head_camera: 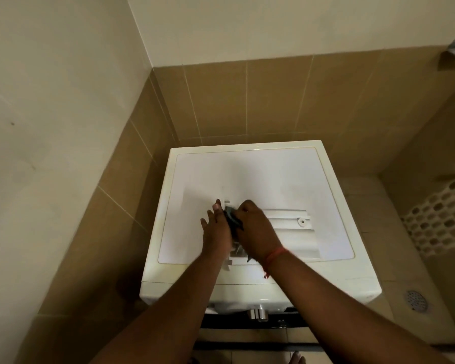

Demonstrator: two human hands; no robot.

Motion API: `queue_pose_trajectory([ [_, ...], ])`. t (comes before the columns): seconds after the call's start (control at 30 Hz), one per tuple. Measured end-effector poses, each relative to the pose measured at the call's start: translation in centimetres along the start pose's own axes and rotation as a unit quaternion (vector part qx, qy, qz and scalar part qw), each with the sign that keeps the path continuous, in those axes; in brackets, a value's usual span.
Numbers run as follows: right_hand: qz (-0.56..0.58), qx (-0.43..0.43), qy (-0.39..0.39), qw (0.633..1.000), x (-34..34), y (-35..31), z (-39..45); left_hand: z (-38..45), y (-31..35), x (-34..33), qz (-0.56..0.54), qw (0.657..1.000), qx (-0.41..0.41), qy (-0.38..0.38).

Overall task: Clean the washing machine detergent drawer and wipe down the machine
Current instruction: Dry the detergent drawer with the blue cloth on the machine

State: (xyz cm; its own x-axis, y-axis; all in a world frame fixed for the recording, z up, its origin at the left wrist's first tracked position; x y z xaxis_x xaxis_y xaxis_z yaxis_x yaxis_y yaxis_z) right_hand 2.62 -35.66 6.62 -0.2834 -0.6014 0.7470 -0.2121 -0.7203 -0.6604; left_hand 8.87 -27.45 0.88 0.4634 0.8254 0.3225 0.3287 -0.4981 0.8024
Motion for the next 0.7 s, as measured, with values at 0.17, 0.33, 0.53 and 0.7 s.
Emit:
queue_pose_trajectory([
  [0.17,0.052,0.003,-0.001,0.999,-0.2,0.3,-4.6,-0.1,0.0,-0.3,-0.027,1.000,0.012,-0.011],
  [0.33,0.086,-0.019,-0.011,0.996,0.6,0.9,-5.0,0.2,0.0,-0.3,-0.029,0.999,0.010,-0.017],
  [0.53,0.015,-0.072,0.102,0.992,1.7,2.3,1.4,0.4,0.0,-0.4,0.015,1.000,-0.007,-0.018],
  [0.7,-0.054,-0.002,0.012,0.998,-0.1,1.8,0.3,0.6,-0.3,-0.4,0.015,1.000,-0.006,-0.016],
])
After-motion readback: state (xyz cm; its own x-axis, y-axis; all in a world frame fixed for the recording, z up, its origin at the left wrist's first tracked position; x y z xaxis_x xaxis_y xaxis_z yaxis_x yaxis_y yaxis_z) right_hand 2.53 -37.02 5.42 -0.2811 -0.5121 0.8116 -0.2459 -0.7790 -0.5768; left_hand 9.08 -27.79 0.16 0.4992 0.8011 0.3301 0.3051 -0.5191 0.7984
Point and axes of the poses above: each hand's wrist, its own z-axis towards the middle knuckle, its own x-axis out of the back of the hand, y = z × x, the point moved 5 cm from there along z, towards the middle knuckle, and after that the axes turned 1 degree about z, right-handed, at the moved point
